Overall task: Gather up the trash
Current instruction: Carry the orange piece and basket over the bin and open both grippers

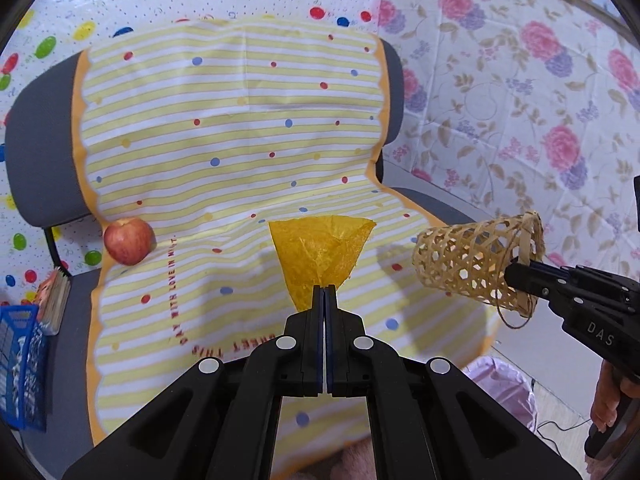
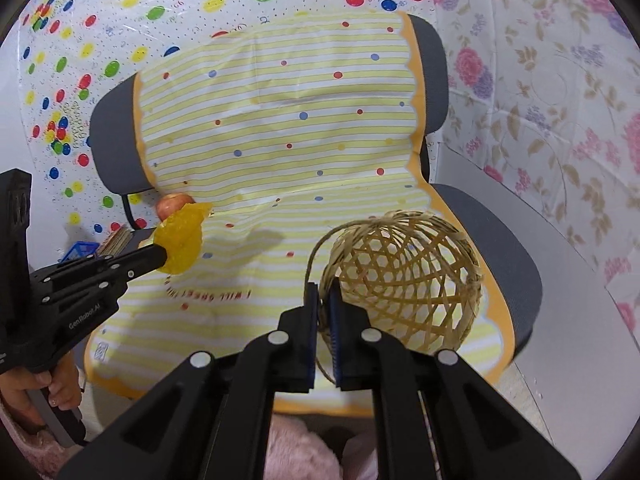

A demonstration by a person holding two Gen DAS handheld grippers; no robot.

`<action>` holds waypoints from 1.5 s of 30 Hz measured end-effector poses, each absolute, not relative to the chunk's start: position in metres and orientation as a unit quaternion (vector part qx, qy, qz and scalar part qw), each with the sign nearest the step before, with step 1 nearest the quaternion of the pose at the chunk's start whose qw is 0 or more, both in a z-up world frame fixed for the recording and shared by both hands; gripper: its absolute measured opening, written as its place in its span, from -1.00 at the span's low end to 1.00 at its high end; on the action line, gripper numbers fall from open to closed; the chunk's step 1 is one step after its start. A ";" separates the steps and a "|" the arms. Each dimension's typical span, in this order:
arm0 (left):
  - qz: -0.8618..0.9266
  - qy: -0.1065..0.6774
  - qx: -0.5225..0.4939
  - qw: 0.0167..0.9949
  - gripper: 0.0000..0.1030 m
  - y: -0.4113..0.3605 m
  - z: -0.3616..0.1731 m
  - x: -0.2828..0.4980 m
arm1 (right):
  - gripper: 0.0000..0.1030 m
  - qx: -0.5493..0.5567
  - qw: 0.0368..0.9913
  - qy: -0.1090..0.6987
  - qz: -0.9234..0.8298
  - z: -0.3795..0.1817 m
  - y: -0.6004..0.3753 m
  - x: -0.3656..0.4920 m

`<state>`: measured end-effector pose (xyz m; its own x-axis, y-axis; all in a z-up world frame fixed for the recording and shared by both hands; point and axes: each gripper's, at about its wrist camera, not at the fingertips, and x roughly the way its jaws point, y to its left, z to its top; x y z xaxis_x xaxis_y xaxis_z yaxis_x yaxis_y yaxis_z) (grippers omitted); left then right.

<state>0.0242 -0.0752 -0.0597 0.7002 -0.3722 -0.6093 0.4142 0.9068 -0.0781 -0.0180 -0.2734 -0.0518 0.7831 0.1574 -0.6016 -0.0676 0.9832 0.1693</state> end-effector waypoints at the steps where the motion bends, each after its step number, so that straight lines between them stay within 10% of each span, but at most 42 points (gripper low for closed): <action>1: -0.215 0.322 0.032 0.921 -0.98 -0.075 -0.060 0.020 | -0.88 0.069 0.942 0.324 0.058 -0.052 -0.273 -0.024; 41: -0.455 0.371 0.135 0.798 -0.94 -0.280 -0.133 -0.088 | -0.87 0.156 0.899 0.391 -0.120 -0.128 -0.395 -0.190; 43: -0.456 0.375 0.137 0.795 -0.87 -0.287 -0.135 -0.084 | -0.86 0.158 0.897 0.394 -0.120 -0.133 -0.400 -0.185; 45: -0.456 0.374 0.135 0.796 -0.31 -0.289 -0.135 -0.081 | -0.70 0.160 0.895 0.400 -0.118 -0.139 -0.405 -0.179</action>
<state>-0.0813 -0.2890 -0.1353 0.3047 -0.6246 -0.7190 0.8266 0.5484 -0.1261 -0.1787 -0.4049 -0.1392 0.6523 -0.0841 -0.7533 0.3399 0.9208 0.1915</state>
